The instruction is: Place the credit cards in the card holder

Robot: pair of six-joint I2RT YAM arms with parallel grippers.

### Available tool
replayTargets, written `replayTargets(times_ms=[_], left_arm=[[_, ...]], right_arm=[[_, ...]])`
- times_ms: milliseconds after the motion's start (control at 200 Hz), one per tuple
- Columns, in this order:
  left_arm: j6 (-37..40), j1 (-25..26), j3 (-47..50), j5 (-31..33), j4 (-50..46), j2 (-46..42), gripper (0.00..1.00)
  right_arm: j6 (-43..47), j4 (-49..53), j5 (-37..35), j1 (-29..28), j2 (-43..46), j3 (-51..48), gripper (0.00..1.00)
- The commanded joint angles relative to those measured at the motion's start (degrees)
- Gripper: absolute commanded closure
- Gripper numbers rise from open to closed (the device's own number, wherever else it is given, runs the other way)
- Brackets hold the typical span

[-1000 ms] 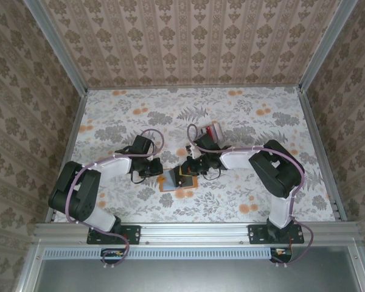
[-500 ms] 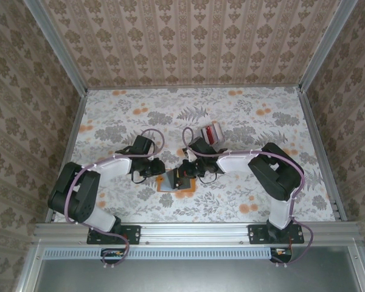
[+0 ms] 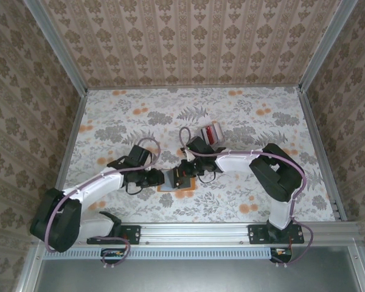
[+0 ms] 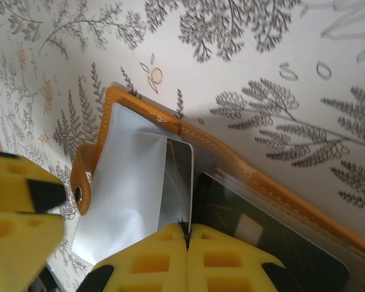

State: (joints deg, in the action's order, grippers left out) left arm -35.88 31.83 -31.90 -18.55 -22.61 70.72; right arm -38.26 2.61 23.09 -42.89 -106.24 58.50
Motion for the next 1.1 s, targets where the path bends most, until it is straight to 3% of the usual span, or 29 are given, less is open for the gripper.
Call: replayTargets(times_ms=[0,215,520,1095], left_arm=[[-2.0,0.2,3.0,-0.5,0.1,2.1,0.64],[-4.5,3.3,3.3,0.1,5.5,6.6,0.68],[-7.3,6.7,2.8,2.0,10.6,14.5,0.70],[-8.3,10.2,-3.8,4.8,10.7,23.7,0.77]], right_arm=[[5.9,8.1,-4.5,0.7,-0.7,2.0,1.00],[7.3,8.7,-1.7,3.1,-1.1,3.0,1.00],[-0.4,0.8,8.1,5.4,-0.6,-0.4,1.00],[-3.4,-0.4,2.8,6.1,0.4,-3.5,1.00]])
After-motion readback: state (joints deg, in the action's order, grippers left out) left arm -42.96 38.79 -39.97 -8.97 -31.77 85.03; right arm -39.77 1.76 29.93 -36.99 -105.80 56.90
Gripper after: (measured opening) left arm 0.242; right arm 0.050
